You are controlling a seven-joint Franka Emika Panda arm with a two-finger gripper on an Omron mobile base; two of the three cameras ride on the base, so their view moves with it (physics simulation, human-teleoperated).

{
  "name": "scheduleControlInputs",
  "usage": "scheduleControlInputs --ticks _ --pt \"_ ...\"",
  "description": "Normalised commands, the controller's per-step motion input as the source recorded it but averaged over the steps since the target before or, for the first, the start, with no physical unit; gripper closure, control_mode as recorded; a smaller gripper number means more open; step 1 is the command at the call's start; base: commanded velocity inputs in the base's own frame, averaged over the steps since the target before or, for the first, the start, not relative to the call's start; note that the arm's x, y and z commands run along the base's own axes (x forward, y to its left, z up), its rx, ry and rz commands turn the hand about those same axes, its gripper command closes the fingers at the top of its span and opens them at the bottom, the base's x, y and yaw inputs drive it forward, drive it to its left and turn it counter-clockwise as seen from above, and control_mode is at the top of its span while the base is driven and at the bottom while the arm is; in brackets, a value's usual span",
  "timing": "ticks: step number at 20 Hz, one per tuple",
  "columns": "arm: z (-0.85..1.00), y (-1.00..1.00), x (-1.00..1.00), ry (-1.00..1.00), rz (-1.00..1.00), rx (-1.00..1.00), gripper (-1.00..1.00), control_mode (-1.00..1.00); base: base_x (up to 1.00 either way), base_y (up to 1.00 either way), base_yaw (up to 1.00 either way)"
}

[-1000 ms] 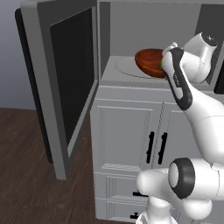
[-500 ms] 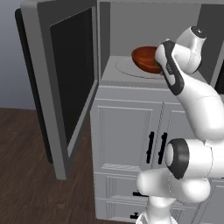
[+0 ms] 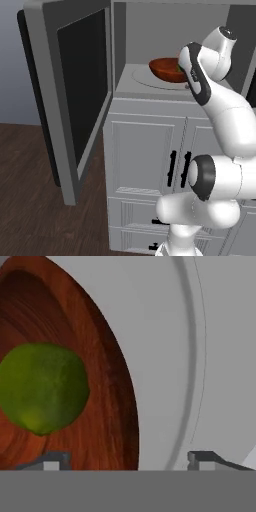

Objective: Pick the lime from the sink and place it in the bowl. Then pick the bowl and place it in the microwave. Then close the microwave door and press the start button.

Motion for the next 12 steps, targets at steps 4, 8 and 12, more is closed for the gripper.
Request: scheduleControlInputs --ticks 4,8,12 --pt "0.04 0.00 -0.45 -0.24 0.01 0.00 -1.00 -1.00 0.00 0.00 0.00" --pt "0.23 0.00 -0.66 -0.25 0.03 0.00 -1.00 -1.00 0.00 0.00 0.00" --pt "0.53 0.00 -0.80 -0.15 0.03 0.03 -1.00 -1.00 0.00 0.00 0.00"
